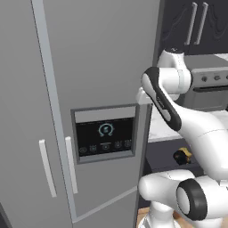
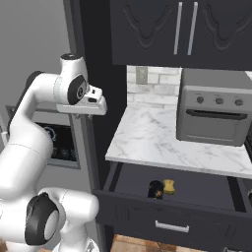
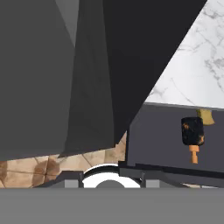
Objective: Restock the sink supplies by placing the sponge and soap dispenser on the counter and next to the sink. Make sure the soap dispenser is upright.
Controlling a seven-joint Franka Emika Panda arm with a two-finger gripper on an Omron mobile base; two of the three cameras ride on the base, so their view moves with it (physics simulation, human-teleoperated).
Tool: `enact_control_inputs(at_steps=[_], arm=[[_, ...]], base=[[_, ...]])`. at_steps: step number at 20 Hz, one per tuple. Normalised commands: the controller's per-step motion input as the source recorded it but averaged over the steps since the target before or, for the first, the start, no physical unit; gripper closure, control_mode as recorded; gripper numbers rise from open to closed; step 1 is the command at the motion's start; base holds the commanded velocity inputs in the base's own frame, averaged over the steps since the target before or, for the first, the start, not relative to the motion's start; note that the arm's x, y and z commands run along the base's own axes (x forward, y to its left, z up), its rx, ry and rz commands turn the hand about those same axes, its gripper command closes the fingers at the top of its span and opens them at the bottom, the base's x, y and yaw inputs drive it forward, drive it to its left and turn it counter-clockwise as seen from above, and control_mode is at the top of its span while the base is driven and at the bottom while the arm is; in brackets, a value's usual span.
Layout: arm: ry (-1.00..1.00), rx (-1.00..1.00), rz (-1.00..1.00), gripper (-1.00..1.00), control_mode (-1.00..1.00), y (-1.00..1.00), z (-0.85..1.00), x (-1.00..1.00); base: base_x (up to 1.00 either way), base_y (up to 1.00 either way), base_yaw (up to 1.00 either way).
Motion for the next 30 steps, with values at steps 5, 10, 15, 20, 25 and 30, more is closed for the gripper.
enact_control_inputs(at_steps=[5,10,15,20,25,30], arm=[[0.00,0.00,-0.02,-1.00,-1.00,-0.02,-0.06,-0.23],[-0.01,0.04,-0.01,-1.00,-1.00,-0.46,-0.28,-0.13],[0.00,0.11,0.00,-1.00,-1.00,-0.72,-0.30,0.01],[0.01,0.01,0.00,-1.00,-1.00,-0.18,-0.32,0.00],[0.01,0.03,0.00,-1.00,-1.00,-0.23,-0.25,0.00],[0.05,0.09,0.00,-1.00,-1.00,-0.58,-0.23,0.00]], base=[[0.00,0.00,0.00],[0.00,0.00,0.00],[0.00,0.00,0.00],[0.00,0.00,0.00],[0.00,0.00,0.00],[0.00,0.00,0.00]])
